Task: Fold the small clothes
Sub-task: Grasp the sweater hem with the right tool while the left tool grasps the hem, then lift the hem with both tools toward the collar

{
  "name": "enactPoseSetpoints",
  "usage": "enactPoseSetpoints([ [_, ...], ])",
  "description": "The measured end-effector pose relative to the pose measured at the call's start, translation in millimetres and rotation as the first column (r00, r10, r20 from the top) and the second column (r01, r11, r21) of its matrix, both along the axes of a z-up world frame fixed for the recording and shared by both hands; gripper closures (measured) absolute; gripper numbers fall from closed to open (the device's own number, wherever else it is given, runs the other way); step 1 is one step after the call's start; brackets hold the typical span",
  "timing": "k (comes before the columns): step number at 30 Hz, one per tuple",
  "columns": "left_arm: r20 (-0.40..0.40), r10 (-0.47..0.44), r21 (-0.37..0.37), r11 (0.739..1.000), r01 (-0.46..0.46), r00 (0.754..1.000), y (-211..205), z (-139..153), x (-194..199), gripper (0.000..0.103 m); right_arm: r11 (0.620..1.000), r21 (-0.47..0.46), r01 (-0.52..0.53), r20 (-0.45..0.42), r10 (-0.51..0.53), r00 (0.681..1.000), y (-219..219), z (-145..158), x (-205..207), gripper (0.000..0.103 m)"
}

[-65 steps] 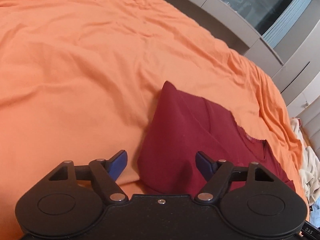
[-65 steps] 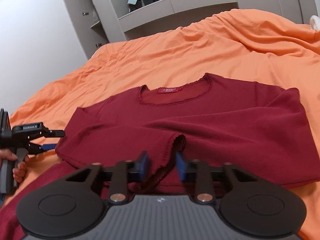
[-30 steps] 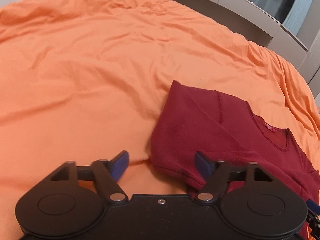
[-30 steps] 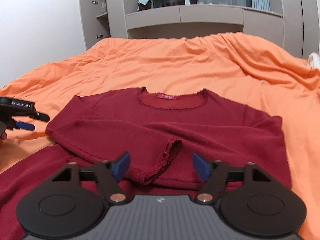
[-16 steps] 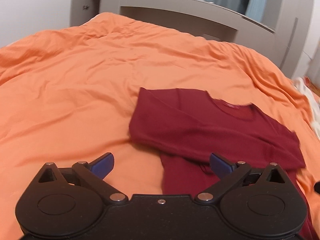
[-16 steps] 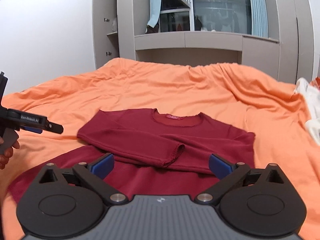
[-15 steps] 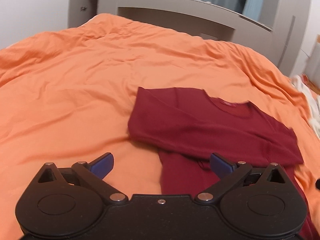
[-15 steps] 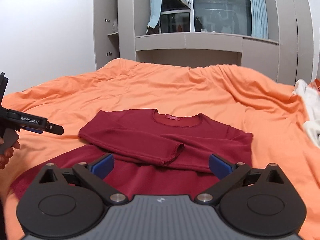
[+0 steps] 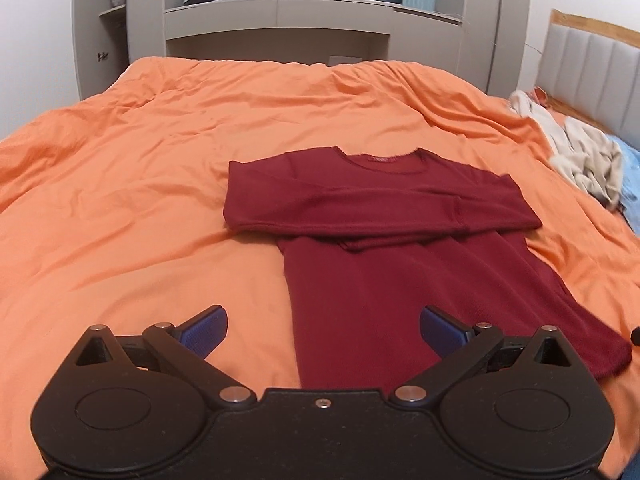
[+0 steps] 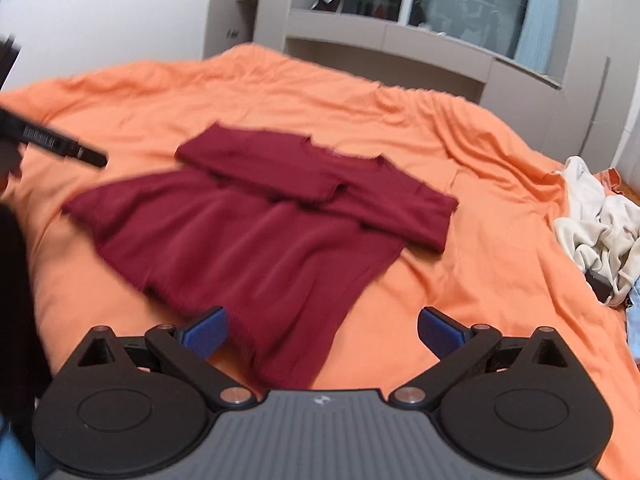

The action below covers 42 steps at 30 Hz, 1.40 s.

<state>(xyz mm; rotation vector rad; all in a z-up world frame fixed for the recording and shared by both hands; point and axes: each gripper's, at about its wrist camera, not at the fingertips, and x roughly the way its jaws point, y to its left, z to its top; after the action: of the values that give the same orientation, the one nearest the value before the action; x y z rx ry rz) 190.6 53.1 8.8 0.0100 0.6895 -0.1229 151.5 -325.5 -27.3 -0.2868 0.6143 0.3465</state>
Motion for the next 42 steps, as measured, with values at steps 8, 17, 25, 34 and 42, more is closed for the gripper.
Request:
enactPoseSetpoints([
  [8, -0.008, -0.084, 0.026, 0.996, 0.084, 0.996, -12, -5, -30, 0.001, 0.988, -0.148, -0.031, -0.008, 0.030, 1.000, 26, -21, -14, 0.000],
  [17, 0.021, -0.225, 0.107, 0.969, 0.222, 0.974, -31, -12, -61, 0.001, 0.973, -0.217, -0.073, 0.030, 0.081, 0.996, 45, -39, -13, 0.034],
  [25, -0.008, -0.295, 0.246, 0.926, 0.288, 0.955, -57, -29, -64, 0.001, 0.995, -0.100, -0.013, 0.097, 0.023, 0.995, 32, -22, -3, 0.085],
  [34, -0.067, -0.223, 0.330, 0.915, 0.232, 0.973, -62, -43, -47, 0.002, 0.996, 0.060, 0.060, 0.170, -0.070, 0.983, 8, 7, 5, 0.092],
  [42, 0.026, -0.170, 0.389, 0.909, 0.147, 0.985, -54, -35, -49, 0.032, 0.991, 0.098, 0.087, 0.172, -0.103, 0.980, 4, 7, 5, 0.092],
])
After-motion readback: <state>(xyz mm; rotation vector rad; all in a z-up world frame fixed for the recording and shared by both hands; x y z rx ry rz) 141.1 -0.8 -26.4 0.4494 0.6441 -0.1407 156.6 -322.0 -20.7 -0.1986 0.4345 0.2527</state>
